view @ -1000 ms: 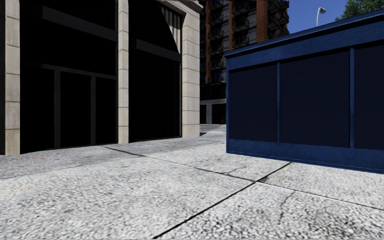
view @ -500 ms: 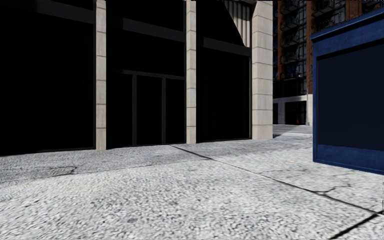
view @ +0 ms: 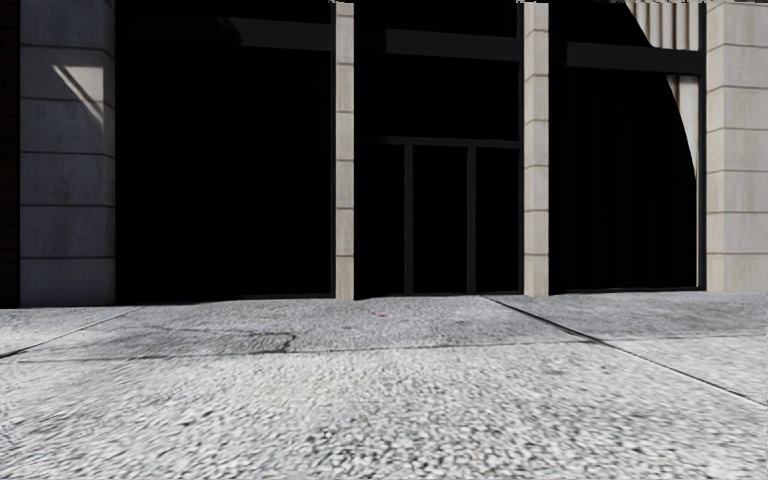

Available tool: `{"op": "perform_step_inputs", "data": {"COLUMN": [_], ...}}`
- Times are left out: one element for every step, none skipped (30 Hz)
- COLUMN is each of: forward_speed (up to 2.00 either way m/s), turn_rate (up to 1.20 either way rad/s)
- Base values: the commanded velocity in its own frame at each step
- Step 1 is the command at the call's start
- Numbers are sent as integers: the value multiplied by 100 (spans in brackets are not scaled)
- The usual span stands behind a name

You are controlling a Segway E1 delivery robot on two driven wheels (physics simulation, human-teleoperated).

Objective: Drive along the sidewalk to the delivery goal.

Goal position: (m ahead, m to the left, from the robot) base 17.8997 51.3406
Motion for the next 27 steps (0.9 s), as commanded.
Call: {"op": "perform_step_inputs", "data": {"forward_speed": [112,112,112,112,112,112,112,112,112,112,112,112,112,112,112,111,111,111,111,111,111,111,111,111,111,111,111], "turn_rate": [80,82,85,88,88,88,89,89,89,90,90,91,91,91,91,91,91,91,91,91,91,91,91,91,91,91,91]}}
